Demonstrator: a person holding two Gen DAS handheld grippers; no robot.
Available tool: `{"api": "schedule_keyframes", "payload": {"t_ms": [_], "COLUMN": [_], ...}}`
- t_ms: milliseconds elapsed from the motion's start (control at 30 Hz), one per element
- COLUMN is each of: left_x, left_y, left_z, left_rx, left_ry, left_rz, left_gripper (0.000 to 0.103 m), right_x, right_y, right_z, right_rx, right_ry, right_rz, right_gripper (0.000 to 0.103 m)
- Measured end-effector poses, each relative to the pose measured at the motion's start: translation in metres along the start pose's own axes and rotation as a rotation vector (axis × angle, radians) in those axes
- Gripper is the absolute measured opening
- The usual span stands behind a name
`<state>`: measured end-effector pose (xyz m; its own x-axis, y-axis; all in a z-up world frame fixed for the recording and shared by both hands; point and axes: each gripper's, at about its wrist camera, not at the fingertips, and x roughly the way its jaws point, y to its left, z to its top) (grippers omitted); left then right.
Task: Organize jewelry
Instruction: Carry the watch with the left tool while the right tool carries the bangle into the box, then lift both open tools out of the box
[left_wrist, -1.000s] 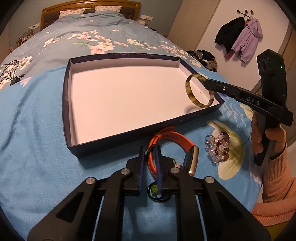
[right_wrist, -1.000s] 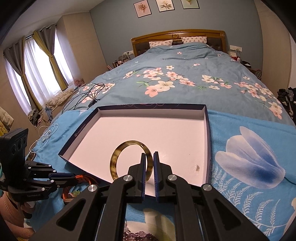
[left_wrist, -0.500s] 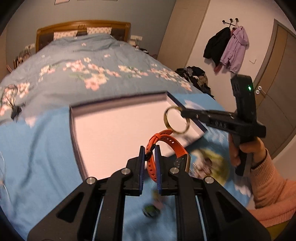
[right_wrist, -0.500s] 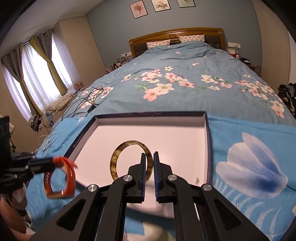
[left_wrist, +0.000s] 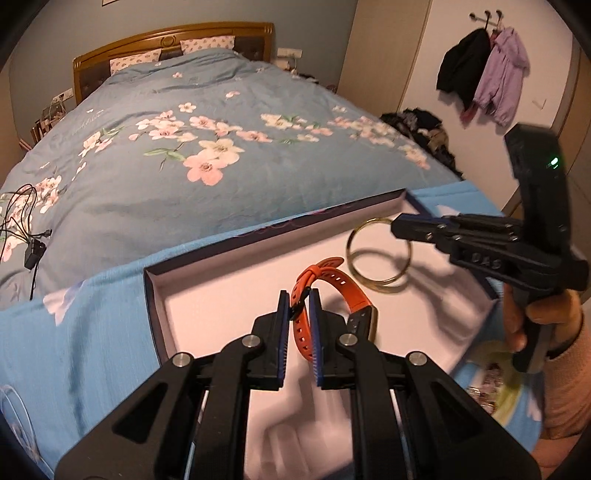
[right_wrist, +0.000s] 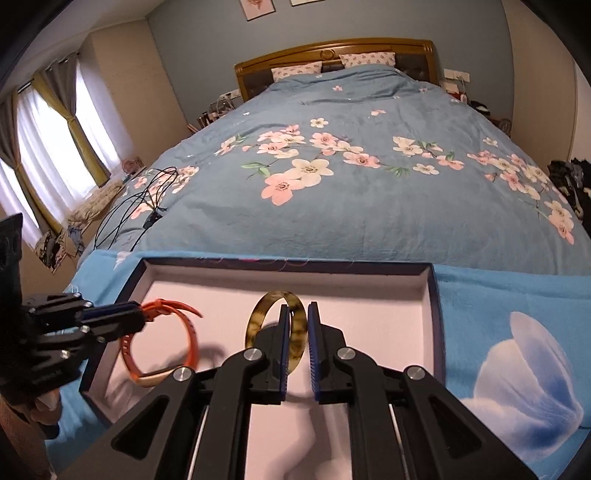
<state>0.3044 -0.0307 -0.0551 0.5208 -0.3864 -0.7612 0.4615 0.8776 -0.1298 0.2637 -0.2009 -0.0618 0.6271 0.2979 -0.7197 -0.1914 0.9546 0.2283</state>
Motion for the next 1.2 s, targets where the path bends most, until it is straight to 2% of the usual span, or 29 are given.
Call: {"api": "schedule_keyframes", "payload": {"t_ms": [133,367,467,533,600,633,667,733,867,1000,1100,1200], "left_x": [0.02,0.038,0.04,0.037,0.028,0.022,0.015,-0.004,-0.052,-0.088,-0.104,-0.111], "left_y": [0.012,0.022,0.028,0.03,0.029,0.028,0.026,0.019,0.0,-0.017,-0.025,-0.032], "left_z": [0.008,0.021,0.022,0.019,0.012,0.009,0.006,-0.004,-0.03,-0.06,-0.085,-0.111], "left_rx": [0.006,0.002,-0.024,-0.029,-0.033,-0.027,-0.024,-0.006,0.036,0.05,0.04,0.022], "left_ry": [0.038,0.046,0.047,0.032,0.002,-0.016,-0.032,-0.083,-0.189,-0.24,-0.245,-0.235], "left_rz": [0.041,0.103,0.093,0.101,0.108,0.109,0.107,0.122,0.105,0.096,0.085,0.078], "left_gripper": [0.011,0.011,0.014,0.028,0.028,0.029,0.031,0.043,0.055,0.075,0.077,0.08], "right_x": [0.007,0.016,0.014,0.007,-0.003,-0.008,-0.014,-0.03,-0.062,-0.098,-0.113,-0.12], "right_y": [0.001,-0.002,-0.003,-0.003,-0.002,-0.002,0.0,0.003,0.011,0.015,0.015,0.014], "right_z": [0.003,0.002,0.0,-0.001,-0.003,-0.004,-0.006,-0.013,-0.03,-0.062,-0.088,-0.116], "right_rx": [0.006,0.034,0.047,0.046,0.037,0.028,0.017,-0.016,-0.087,-0.165,-0.208,-0.253], "right_ry": [0.001,0.003,-0.003,-0.023,-0.037,-0.044,-0.05,-0.069,-0.085,-0.09,-0.061,-0.017], "right_rz": [-0.013,-0.039,-0.023,-0.014,0.006,0.014,0.019,0.029,0.061,0.086,0.084,0.046], "right_gripper": [0.008,0.008,0.009,0.012,0.016,0.022,0.032,0.039,0.041,0.044,0.044,0.044]}}
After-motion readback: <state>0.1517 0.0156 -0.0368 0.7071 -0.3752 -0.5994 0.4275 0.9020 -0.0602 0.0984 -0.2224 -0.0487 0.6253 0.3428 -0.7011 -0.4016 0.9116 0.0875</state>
